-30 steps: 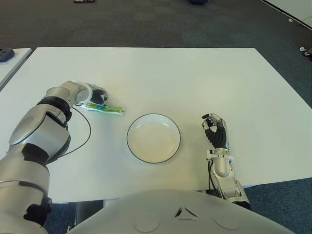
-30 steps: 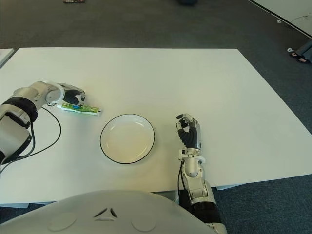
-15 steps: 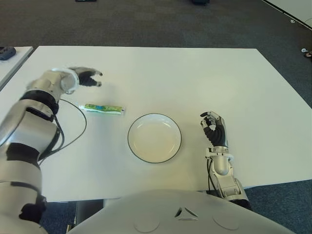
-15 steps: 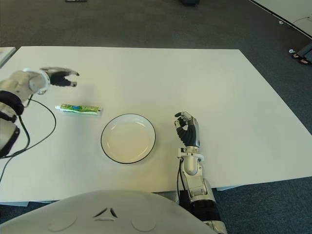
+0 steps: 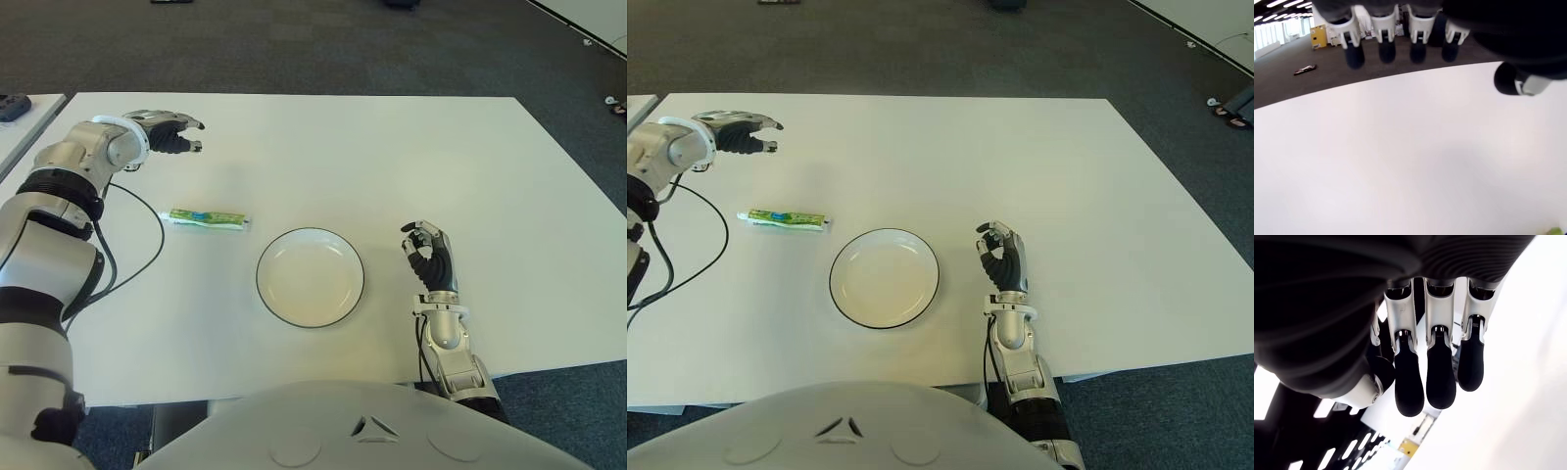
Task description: Put the toothpaste on the table into the plate.
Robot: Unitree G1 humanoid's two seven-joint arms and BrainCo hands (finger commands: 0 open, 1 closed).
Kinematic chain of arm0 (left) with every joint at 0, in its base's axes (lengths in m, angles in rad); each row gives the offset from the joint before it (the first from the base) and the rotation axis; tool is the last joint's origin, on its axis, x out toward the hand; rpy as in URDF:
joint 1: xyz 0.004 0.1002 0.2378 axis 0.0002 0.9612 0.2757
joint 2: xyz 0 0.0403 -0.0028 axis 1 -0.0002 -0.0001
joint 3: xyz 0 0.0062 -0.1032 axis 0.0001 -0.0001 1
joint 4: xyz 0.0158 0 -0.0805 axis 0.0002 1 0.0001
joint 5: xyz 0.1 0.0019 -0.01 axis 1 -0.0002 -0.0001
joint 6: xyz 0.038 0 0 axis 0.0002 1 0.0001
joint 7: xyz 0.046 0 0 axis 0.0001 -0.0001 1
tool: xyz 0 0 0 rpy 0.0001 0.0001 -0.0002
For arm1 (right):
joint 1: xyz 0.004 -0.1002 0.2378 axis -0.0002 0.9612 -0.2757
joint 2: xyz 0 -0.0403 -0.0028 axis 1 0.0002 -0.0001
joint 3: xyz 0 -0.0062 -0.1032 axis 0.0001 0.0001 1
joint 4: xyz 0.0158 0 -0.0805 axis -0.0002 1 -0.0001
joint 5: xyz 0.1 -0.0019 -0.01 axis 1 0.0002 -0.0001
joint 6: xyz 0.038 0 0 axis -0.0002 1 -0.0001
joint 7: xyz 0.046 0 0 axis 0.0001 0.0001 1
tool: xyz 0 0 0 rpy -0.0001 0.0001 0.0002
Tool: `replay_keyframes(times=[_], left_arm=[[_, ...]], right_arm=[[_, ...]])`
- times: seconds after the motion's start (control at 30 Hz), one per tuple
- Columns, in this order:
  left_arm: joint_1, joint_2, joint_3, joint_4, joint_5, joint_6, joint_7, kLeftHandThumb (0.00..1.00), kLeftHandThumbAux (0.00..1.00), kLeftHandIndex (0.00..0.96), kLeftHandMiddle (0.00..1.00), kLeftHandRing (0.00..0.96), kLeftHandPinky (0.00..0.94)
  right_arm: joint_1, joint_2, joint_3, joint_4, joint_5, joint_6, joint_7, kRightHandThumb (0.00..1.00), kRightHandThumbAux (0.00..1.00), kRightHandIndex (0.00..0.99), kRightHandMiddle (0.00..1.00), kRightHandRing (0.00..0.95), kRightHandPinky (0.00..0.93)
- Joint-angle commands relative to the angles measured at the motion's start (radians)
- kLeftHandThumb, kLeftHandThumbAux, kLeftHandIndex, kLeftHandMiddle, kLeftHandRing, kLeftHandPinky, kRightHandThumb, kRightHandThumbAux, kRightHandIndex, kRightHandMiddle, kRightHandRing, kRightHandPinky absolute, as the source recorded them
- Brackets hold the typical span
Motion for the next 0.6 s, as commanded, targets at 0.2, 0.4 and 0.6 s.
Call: replay_keyframes(times=[0.2, 0.4, 0.6], left_arm=[[0.041, 0.032, -0.035, -0.026, 0.053, -0.041, -0.007, 0.603, 0.142, 0.0, 0.003, 0.003, 0.009], [0.108, 0.083, -0.03, -0.16, 0.054, -0.08, -0.067, 0.596, 0.111, 0.0, 0.0, 0.0, 0.0], [0.166, 0.117, -0.026, -0.271, 0.062, -0.088, -0.123, 0.589, 0.088, 0.0, 0.0, 0.0, 0.0]], right_arm=[[-0.019, -0.002, -0.002, 0.032, 0.029, -0.029, 0.019, 0.698, 0.734, 0.43, 0.673, 0.653, 0.548], [-0.027, -0.003, -0.002, 0.036, 0.023, -0.023, 0.017, 0.698, 0.734, 0.431, 0.668, 0.643, 0.514], [-0.031, 0.002, -0.005, 0.041, 0.027, -0.023, 0.013, 0.698, 0.733, 0.431, 0.676, 0.654, 0.537]])
